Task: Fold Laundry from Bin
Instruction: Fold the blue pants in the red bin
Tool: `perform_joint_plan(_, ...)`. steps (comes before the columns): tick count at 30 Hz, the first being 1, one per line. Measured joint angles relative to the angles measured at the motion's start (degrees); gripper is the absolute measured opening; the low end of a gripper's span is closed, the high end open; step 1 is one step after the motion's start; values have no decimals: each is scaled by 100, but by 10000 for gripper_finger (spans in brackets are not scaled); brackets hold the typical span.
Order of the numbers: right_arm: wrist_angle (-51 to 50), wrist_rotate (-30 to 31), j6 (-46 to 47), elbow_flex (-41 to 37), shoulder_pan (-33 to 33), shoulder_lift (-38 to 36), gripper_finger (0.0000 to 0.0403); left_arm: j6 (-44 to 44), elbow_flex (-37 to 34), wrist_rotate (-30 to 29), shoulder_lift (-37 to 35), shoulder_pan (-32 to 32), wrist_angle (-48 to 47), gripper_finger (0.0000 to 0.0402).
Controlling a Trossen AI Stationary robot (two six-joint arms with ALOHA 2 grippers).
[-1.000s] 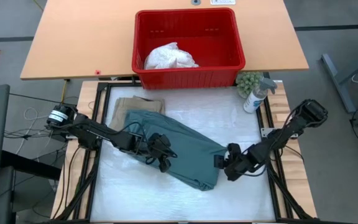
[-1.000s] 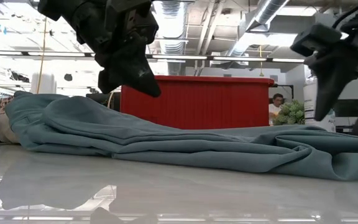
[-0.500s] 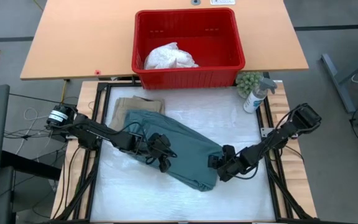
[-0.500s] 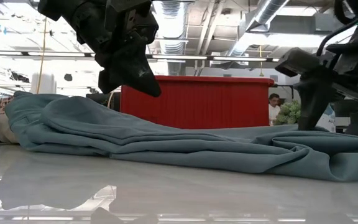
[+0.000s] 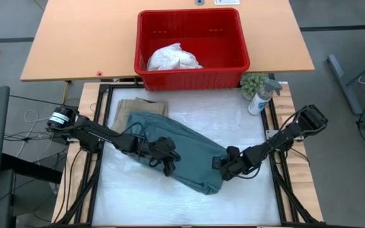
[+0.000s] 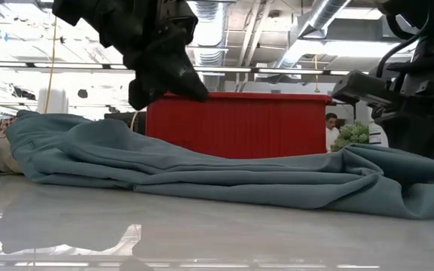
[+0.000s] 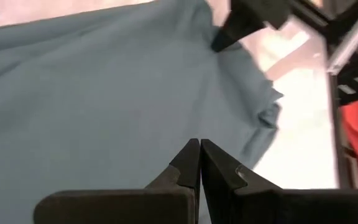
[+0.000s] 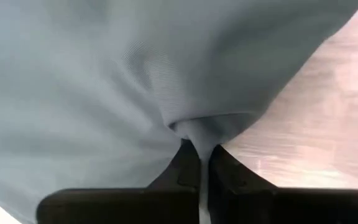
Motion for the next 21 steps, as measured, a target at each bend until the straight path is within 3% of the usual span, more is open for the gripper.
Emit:
perform_joint_plan(4, -17, 75, -43, -9, 76, 2, 39, -3, 11, 97, -49, 89, 110, 0)
perform_joint_plan(9, 86, 33, -741, -28, 69, -48, 74, 3, 12, 95, 182, 156, -8, 0)
perform_joint_plan(18, 126, -71, -540, -35, 111, -374, 221, 128, 9, 133, 963, 176, -83, 0)
perform_joint_plan(21, 171, -17, -77, -31, 339, -352, 247, 128, 9, 132, 1099, 178, -90, 0)
